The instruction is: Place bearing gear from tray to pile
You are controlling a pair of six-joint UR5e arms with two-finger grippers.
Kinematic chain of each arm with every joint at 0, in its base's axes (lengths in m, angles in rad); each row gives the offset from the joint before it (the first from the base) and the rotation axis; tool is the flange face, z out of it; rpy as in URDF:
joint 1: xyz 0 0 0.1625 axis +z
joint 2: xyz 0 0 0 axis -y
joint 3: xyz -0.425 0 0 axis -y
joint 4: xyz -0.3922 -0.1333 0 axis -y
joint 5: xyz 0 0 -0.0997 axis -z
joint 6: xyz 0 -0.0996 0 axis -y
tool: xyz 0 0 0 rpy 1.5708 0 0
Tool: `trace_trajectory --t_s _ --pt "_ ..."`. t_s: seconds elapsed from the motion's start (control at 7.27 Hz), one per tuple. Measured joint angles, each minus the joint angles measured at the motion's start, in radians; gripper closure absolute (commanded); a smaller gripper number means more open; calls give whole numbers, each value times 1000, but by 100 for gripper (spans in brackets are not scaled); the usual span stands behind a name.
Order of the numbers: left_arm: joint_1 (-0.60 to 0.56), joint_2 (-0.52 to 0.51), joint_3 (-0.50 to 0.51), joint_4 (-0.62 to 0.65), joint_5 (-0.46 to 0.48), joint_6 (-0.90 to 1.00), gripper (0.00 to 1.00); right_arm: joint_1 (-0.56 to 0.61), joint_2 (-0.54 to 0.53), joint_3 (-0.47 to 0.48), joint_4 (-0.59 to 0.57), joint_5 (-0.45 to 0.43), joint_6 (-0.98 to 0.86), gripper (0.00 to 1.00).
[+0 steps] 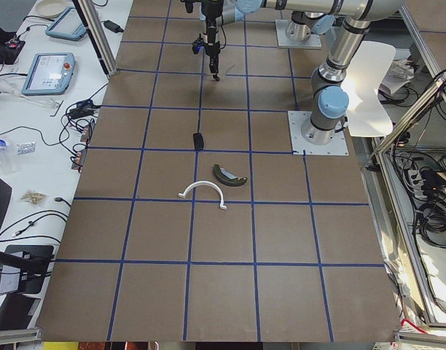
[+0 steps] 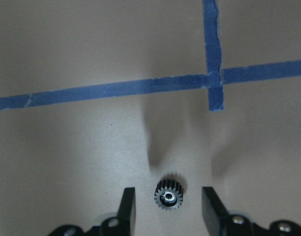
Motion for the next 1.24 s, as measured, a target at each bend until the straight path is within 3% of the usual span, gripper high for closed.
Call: trace_trajectory --t_s 0.28,0.83,1.24 --pt "-3 -48 -51 34 2 2 0 -108 -48 -17 17 -10 -77 0" --pt "-77 -151 -335 436 0 -39 0 -448 -173 -25 172 -41 -468 0" --pt "-210 -307 -398 667 -42 -178 0 -697 -218 -28 256 -121 -853 0"
